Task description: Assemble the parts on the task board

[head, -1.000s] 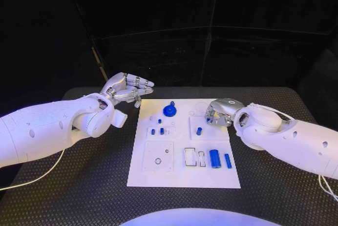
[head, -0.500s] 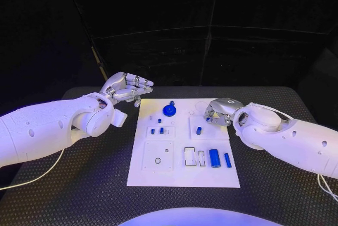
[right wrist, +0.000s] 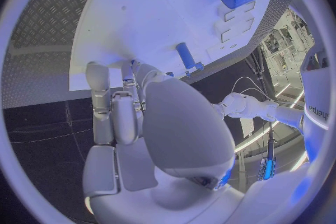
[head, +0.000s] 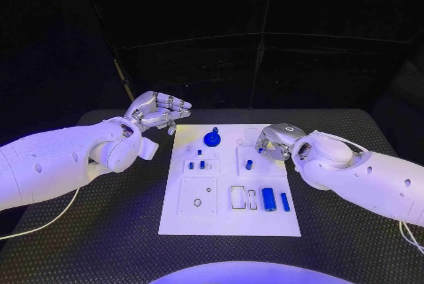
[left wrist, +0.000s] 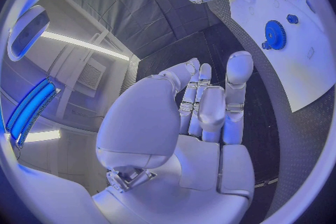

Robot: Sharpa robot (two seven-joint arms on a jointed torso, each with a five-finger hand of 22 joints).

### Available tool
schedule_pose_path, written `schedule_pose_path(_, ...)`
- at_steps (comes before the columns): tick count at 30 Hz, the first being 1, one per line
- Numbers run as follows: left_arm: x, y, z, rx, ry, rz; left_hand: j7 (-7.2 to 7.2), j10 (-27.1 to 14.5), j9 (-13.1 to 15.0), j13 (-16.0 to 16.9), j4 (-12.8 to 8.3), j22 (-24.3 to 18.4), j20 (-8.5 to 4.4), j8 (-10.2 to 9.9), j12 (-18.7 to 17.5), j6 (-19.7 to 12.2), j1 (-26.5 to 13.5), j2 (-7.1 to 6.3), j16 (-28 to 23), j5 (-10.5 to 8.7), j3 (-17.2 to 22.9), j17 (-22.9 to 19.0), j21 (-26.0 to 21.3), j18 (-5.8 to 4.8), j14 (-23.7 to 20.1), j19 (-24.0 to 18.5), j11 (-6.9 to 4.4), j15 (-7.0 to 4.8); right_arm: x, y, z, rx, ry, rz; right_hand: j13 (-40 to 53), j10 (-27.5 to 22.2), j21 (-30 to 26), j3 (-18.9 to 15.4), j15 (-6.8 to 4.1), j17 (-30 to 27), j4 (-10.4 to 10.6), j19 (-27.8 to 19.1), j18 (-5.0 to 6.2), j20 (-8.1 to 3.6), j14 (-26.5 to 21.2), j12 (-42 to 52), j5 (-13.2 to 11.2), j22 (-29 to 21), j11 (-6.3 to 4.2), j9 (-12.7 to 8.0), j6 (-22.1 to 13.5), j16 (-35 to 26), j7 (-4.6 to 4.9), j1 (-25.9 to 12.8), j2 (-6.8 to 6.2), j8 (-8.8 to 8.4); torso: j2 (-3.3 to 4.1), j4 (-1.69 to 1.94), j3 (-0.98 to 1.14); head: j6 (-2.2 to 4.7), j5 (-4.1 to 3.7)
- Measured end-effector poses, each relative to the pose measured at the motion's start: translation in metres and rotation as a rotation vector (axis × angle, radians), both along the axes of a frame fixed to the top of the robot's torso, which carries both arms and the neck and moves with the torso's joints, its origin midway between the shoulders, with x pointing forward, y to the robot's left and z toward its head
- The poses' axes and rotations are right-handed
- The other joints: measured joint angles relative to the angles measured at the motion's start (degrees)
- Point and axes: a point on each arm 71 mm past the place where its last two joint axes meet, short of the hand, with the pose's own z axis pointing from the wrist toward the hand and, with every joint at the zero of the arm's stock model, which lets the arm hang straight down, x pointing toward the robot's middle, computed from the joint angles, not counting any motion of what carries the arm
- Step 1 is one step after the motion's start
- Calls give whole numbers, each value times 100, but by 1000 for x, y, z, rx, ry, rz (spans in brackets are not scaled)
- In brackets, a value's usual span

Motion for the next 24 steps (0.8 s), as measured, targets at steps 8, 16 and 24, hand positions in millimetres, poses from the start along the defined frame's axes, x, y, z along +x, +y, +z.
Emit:
schedule_pose_path(8,0,1,0,1,2,2,0,-20,1,0,0,-7,0,0,0,0,0,0,0,0,0,-2,-1,0,0,0,20,0,-3,-2,3,19,-24,-8,0,50,43,224,0,8,-126,0,0,0,0,-41,0,31,-9,3,1,0,0,-210,-61,-30,-1,3,-3,8,-4)
schedule_pose_path(16,1,2,-1,-5,7,7,31,-61,-6,0,0,-30,16,0,0,-32,-50,2,0,0,0,-19,-35,0,-20,-16,20,21,-9,-6,10,39,-46,-14,0,50,43,284,0,15,-156,0,0,0,0,-41,0,41,-10,3,0,0,0,-278,-67,-31,-4,4,-7,54,-1)
schedule_pose_path(24,1,3,-2,-14,15,16,31,-61,-6,0,0,-40,16,0,0,-32,-50,2,1,0,0,-25,-35,0,-20,-16,20,21,-28,0,28,95,-65,16,-1,50,56,343,0,20,-214,0,0,1,0,-41,0,59,-9,1,20,0,-19,-319,-109,-34,-6,4,-5,27,-7)
